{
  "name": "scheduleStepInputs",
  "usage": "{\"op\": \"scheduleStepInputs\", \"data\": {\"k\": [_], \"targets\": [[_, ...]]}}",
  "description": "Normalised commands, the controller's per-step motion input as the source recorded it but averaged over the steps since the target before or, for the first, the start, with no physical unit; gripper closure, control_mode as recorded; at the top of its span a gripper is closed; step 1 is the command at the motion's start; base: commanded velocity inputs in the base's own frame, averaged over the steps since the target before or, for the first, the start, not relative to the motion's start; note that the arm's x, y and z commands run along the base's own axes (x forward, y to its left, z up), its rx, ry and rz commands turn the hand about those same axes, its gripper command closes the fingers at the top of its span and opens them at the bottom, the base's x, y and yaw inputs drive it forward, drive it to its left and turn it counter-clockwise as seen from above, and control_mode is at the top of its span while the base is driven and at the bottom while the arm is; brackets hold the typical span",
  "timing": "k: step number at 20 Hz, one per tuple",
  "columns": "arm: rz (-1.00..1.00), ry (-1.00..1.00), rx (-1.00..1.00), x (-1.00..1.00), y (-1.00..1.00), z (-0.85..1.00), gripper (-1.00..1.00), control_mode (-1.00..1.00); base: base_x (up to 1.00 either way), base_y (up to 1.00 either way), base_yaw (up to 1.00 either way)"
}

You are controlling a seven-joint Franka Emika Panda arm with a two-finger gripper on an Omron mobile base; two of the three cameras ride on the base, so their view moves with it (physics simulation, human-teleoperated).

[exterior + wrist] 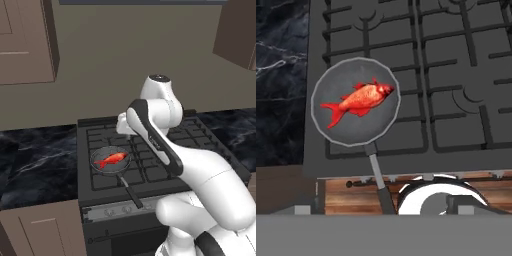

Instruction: Place the fish on the plate and place the potato on the same plate.

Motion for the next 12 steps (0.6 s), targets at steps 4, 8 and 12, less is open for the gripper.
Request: {"op": "scheduleStepInputs", "data": {"k": [4, 8, 12], "targets": [[-0.14, 0.01, 0.10, 0.00, 0.38, -0.21, -1.00, -1.00, 0.00, 0.00, 0.00], [-0.20, 0.00, 0.06, 0.00, 0.37, -0.26, -1.00, -1.00, 0.00, 0.00, 0.00], [-0.21, 0.00, 0.00, 0.00, 0.26, -0.26, -1.00, -1.00, 0.00, 0.00, 0.00]]}}
